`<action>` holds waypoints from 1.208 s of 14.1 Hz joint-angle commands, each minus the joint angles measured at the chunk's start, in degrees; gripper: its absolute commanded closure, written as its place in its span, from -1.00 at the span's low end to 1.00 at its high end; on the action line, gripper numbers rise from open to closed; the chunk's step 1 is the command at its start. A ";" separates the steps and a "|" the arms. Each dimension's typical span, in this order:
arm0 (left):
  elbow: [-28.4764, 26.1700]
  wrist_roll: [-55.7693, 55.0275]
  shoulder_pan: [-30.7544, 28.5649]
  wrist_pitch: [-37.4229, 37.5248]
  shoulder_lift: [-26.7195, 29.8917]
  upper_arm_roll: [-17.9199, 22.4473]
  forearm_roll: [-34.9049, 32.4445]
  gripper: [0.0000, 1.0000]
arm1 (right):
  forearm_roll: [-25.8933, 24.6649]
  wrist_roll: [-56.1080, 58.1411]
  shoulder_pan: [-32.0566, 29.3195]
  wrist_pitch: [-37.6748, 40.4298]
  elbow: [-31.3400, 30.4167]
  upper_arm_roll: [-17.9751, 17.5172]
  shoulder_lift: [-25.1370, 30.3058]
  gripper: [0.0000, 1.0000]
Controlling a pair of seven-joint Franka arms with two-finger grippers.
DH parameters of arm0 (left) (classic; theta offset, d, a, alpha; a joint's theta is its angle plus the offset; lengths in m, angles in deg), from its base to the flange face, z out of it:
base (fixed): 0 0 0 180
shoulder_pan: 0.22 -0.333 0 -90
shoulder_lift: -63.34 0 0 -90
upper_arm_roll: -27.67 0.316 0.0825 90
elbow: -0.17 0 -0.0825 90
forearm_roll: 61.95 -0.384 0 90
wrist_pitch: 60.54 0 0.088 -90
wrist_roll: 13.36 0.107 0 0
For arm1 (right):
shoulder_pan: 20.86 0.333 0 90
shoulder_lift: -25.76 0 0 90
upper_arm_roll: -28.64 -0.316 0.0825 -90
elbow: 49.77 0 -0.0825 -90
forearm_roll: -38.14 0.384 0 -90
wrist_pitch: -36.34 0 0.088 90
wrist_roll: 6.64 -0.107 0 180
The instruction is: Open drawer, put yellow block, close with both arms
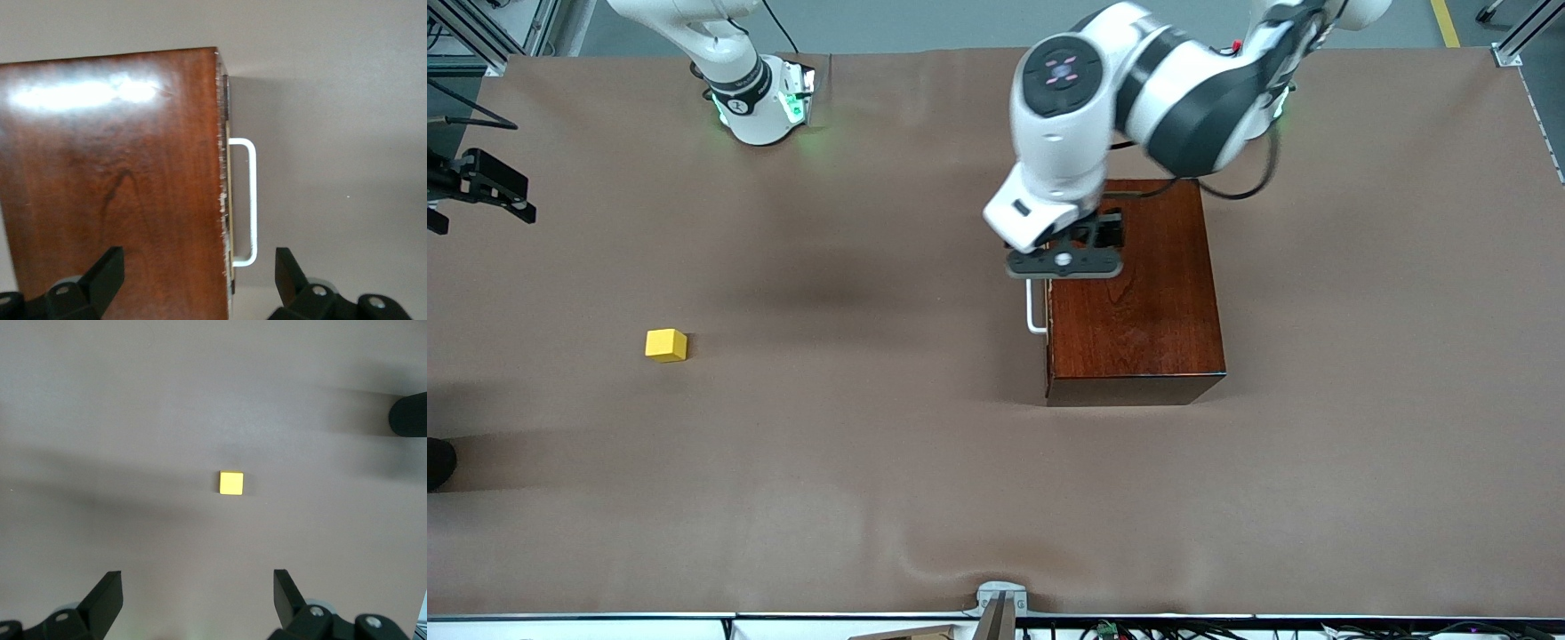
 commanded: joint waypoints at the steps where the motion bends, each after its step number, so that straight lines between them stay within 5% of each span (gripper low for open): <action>1: 3.34 -3.81 8.36 -1.64 -4.20 7.03 -1.50 -1.00 | -0.97 -0.39 -0.47 0.29 0.30 -0.29 -0.06 -1.00; 5: 3.52 -8.21 16.20 -5.43 -9.57 13.38 -1.50 -1.00 | -1.14 -0.56 -0.64 0.02 1.09 -0.29 -0.76 -1.00; 17: 2.73 -16.02 20.35 -7.19 -15.99 15.06 -1.68 -1.00 | -1.06 -0.65 -1.70 0.29 2.32 -0.11 -2.00 -1.00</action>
